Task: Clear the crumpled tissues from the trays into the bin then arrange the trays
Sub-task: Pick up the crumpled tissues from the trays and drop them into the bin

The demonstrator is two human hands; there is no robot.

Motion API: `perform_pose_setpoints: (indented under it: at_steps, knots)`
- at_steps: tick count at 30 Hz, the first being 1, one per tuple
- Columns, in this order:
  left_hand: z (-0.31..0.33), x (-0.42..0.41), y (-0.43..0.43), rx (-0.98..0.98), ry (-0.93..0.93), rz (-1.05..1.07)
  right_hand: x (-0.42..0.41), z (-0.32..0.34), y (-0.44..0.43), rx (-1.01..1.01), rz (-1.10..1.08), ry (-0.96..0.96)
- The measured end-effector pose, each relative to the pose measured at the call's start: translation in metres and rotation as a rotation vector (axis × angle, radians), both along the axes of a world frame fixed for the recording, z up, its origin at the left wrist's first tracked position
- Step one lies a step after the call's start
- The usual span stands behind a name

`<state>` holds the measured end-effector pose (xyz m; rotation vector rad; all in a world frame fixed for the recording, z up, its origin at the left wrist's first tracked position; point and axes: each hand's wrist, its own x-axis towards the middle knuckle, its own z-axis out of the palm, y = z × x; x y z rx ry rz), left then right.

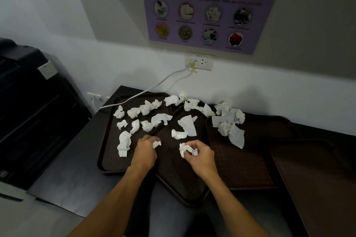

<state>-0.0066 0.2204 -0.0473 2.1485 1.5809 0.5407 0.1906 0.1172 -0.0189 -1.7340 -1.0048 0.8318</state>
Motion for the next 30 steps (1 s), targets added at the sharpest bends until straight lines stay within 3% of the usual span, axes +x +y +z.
perform_pose_setpoints:
  at_steps: [17,30]
  knots:
    - [0.036,-0.073,-0.069,0.008,-0.365,0.102,-0.083,0.020,-0.026,0.004,0.058,0.036]
    - [0.030,-0.235,-0.140,0.069,-0.395,0.336,-0.247,0.018,-0.062,0.036,0.235,0.088]
